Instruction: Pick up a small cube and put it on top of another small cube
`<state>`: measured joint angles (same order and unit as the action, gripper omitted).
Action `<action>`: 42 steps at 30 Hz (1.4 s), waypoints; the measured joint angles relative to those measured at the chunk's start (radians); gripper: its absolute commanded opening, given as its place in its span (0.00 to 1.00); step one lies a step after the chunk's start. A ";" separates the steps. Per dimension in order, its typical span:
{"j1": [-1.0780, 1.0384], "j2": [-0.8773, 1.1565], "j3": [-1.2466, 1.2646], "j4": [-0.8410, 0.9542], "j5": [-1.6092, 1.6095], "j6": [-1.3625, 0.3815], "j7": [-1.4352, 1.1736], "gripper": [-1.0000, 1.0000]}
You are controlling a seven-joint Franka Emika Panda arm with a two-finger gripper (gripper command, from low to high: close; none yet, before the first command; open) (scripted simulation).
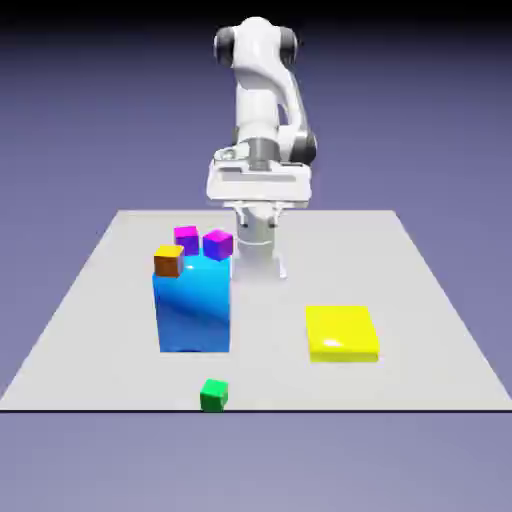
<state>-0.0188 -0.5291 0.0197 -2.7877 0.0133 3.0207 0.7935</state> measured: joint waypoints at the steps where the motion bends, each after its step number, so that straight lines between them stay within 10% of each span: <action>1: -0.026 0.034 0.016 0.018 0.011 -0.014 0.043 0.50; 33: -0.677 1.130 0.435 0.568 0.297 -0.273 1.258 0.50; 34: -0.666 1.157 0.429 0.575 0.293 -0.251 1.258 0.00; 42: -0.699 0.977 0.481 0.532 0.331 -0.400 1.216 0.00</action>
<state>-0.7174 0.4484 0.5010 -2.2558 0.3439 2.6210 2.0095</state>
